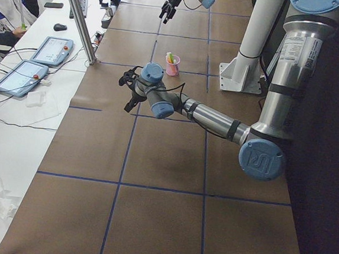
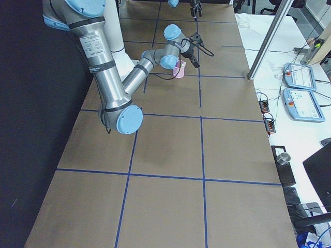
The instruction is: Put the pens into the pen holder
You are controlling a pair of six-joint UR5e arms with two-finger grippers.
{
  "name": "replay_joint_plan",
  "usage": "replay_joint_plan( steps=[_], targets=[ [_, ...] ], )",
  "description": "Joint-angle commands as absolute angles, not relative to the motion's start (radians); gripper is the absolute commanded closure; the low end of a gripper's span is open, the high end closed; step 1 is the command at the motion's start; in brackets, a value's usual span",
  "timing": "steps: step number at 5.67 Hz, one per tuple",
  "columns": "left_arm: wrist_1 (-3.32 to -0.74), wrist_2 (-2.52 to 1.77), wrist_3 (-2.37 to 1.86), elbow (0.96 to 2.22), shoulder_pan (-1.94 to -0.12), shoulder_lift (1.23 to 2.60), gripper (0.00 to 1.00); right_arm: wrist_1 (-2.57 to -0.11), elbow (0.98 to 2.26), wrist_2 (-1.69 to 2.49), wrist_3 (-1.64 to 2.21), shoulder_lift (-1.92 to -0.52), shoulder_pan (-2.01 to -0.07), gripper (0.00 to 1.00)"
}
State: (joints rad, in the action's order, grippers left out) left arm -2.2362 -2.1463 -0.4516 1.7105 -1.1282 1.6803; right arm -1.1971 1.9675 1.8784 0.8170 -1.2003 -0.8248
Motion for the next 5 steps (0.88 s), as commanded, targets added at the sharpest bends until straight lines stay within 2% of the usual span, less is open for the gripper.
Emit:
replay_joint_plan(
  steps=[1, 2, 4, 5],
  targets=[
    [-2.004, -2.262, -0.257, 1.654, -1.284, 1.654, 0.0, -1.386, 1.942, 2.112, 0.533, -1.317, -1.067, 0.0],
    [-1.874, -2.269, -0.097, 1.6, -1.384, 1.655, 0.0, -1.513, 1.884, 2.222, 0.341, -1.325, -1.183, 0.0],
    [-1.74, -2.394, 0.083, 1.45, -1.552, 1.664, 0.0, -1.522, 1.768, 2.333, 0.085, -1.463, -1.345, 0.0],
    [-1.7, -2.408, 0.083, 1.454, -1.584, 1.661, 0.0, -1.517, 1.755, 2.373, 0.06, -1.541, -1.398, 0.0]
  ],
)
